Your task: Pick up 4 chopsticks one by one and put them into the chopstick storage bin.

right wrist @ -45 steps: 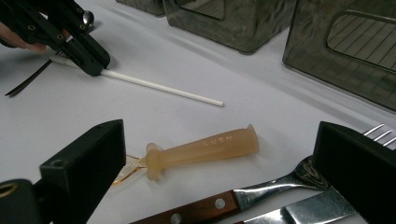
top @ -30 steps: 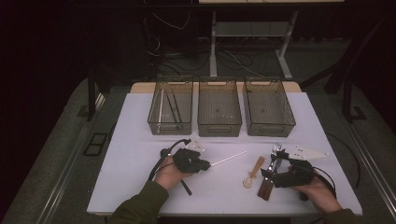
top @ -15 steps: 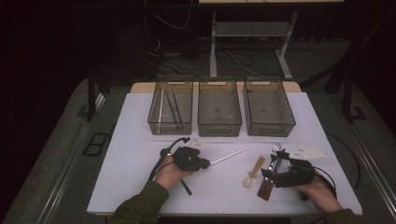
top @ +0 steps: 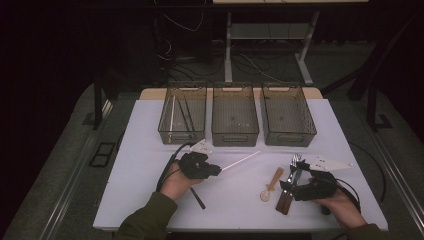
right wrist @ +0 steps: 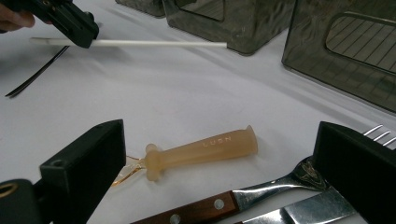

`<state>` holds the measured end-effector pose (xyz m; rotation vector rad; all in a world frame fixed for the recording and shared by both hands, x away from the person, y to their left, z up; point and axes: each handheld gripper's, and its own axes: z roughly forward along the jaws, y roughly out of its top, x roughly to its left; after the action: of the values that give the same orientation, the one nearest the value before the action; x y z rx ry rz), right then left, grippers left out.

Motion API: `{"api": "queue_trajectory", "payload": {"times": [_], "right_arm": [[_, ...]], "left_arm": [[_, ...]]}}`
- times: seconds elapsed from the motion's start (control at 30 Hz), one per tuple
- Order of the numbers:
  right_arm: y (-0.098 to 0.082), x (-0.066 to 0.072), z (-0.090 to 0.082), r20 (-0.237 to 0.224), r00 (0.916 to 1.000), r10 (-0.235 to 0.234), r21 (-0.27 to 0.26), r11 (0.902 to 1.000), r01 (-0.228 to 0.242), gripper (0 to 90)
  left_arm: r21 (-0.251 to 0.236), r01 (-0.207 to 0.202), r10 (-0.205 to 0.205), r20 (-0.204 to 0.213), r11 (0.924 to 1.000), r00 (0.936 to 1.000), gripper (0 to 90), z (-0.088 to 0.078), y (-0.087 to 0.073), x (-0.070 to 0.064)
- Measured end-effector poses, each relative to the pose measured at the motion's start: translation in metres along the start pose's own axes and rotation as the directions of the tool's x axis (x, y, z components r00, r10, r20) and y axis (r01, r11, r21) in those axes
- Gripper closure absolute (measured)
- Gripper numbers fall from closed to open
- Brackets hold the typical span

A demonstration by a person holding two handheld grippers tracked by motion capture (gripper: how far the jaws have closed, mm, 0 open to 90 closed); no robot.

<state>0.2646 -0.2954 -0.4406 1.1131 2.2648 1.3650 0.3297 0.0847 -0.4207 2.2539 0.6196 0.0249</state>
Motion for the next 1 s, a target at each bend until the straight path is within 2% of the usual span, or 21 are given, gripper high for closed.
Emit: {"api": "queue_trajectory", "payload": {"times": [0.2,0.57,1.0], "right_arm": [[0.000,0.000,0.000,0.000,1.0000,0.001,-0.001,1.0000,-0.001,3.1],[0.000,0.000,0.000,0.000,1.0000,0.001,-0.001,1.0000,-0.001,3.1],[0.000,0.000,0.000,0.000,1.0000,0.000,-0.001,1.0000,0.000,3.1]], "left_arm": [[-0.040,0.005,-0.005,-0.009,0.9992,0.9999,84.0,-0.015,0.001,0.003],[-0.102,0.036,-0.040,-0.038,0.9942,0.9985,84.0,-0.039,-0.002,0.014],[-0.147,0.074,-0.085,-0.072,0.9864,0.9938,84.0,-0.056,-0.008,0.026]]}}
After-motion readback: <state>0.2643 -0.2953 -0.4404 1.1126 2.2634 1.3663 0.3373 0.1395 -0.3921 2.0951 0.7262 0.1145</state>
